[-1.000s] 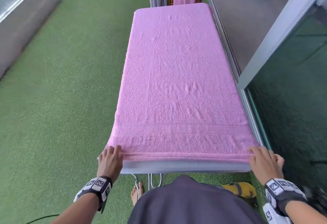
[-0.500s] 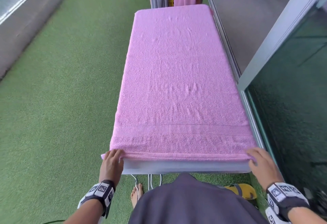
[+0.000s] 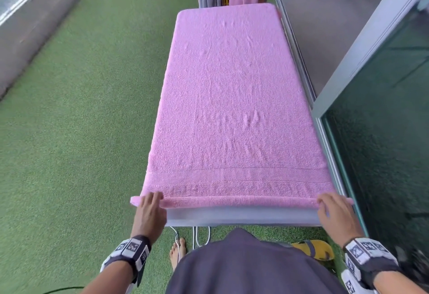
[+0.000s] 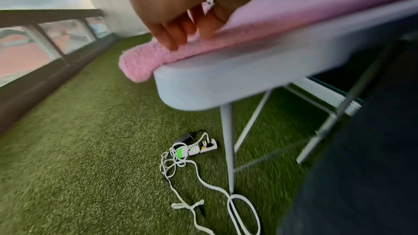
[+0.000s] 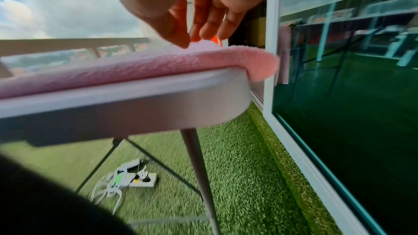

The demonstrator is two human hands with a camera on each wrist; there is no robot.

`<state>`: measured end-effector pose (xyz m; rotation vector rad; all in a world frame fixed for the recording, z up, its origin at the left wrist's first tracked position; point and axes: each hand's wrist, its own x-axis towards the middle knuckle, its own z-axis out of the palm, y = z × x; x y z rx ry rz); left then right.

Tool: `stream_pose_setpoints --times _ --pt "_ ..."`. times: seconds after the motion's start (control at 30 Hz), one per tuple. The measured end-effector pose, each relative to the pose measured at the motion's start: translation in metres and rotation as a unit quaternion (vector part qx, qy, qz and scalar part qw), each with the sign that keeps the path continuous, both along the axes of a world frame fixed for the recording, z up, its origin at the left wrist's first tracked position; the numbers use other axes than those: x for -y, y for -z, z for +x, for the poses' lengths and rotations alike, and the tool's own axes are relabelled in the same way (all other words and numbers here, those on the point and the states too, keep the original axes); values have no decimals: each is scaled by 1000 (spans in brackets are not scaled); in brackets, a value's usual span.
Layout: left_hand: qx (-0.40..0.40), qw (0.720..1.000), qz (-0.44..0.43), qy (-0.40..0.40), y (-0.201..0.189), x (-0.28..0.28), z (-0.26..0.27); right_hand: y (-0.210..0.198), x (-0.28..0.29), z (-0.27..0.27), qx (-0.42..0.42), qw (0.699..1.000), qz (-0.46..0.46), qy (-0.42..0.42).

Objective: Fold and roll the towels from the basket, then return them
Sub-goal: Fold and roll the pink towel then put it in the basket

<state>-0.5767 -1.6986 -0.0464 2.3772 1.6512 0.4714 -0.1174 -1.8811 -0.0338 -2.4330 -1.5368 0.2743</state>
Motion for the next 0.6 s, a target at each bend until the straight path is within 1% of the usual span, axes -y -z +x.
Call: stream_pose_setpoints --times 0.03,0.07,0.17,0.3,0.37,0.43,0.47,0.53,0.6 --pt "10 999 11 29 4 4 -1 5 3 -2 -12 1000 -13 -24" --pt "15 999 19 40 8 5 -3 9 6 -3 -17 999 -28 -30" --pt "27 999 27 27 12 -2 -9 12 5 2 -33 999 -24 3" --pt "25 999 5 42 -3 -12 -8 -1 -7 1 -56 998 3 35" --pt "-9 999 -21 38 -8 -15 -7 -4 -10 4 -30 999 -12 32" --pt "-56 997 -48 27 -6 -19 -9 -6 -13 7 18 998 -65 11" --pt "-77 995 -63 19 -5 -23 -8 -6 -15 7 32 996 -78 7" --pt "-81 994 -73 -13 -8 -27 -4 -7 -16 9 54 997 -61 16" --pt "-62 996 -52 -25 -10 -27 1 -4 -16 10 68 997 -16 27"
